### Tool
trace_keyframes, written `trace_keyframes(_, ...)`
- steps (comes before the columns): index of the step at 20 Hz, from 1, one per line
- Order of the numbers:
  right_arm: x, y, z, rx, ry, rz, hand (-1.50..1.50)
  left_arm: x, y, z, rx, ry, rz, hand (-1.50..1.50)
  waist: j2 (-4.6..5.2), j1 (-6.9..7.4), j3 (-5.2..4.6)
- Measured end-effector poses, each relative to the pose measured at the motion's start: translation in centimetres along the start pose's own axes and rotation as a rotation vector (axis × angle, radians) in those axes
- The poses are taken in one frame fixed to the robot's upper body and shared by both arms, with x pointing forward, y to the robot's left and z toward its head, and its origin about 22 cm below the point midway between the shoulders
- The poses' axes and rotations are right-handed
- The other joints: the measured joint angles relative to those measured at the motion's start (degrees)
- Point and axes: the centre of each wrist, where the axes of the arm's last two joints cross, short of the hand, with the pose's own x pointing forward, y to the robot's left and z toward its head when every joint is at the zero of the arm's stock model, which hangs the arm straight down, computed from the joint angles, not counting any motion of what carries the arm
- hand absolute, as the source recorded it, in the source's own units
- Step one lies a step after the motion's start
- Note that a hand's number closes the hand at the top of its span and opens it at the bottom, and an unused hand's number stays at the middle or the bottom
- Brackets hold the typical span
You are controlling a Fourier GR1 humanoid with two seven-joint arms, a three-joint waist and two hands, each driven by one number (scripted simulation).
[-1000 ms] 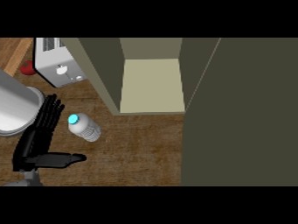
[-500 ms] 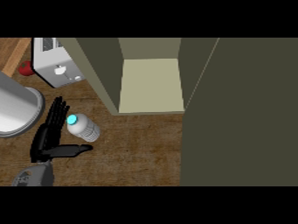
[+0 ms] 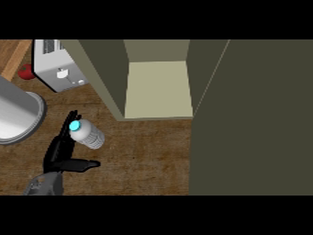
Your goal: Pick up the bottled water, place it into the cabinet and close the cabinet
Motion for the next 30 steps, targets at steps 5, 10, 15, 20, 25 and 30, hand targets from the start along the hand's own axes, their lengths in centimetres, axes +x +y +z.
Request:
trace_keyframes(5, 0.0, -0.2, 0.8, -0.001, 0.004, 0.007, -1.50, -1.3, -0.6, -0.1, -0.021, 0.001, 0.068, -1.50, -0.05, -0.12, 0.01)
trace_keyframes(10, -0.1, -0.1, 0.9, -0.008, -0.002, 0.006, -1.50, -2.1, -1.2, -0.4, 0.023, -0.005, 0.110, 1.50, 0.12, -0.18, -0.02)
trace_keyframes(15, -0.1, 0.2, 0.8, -0.004, -0.003, -0.009, -1.50, -2.5, -1.7, -0.7, 0.047, 0.001, 0.156, 1.50, 0.17, -0.18, -0.04)
trace_keyframes(20, -0.1, -0.3, 1.0, -0.006, -0.002, 0.020, -1.50, -3.0, -2.7, -0.6, 0.086, -0.018, 0.193, 1.50, 0.06, 0.08, 0.06)
trace_keyframes(25, -0.1, -0.3, 1.1, -0.013, 0.007, 0.021, -1.50, -3.8, -3.7, 0.5, 0.136, -0.086, 0.186, 1.50, -0.45, 0.81, 0.42)
trace_keyframes(30, -0.2, -0.2, 1.1, -0.011, 0.004, 0.016, -1.50, -4.2, -4.8, 1.1, 0.138, -0.126, 0.175, 1.50, -0.62, 1.15, 0.50)
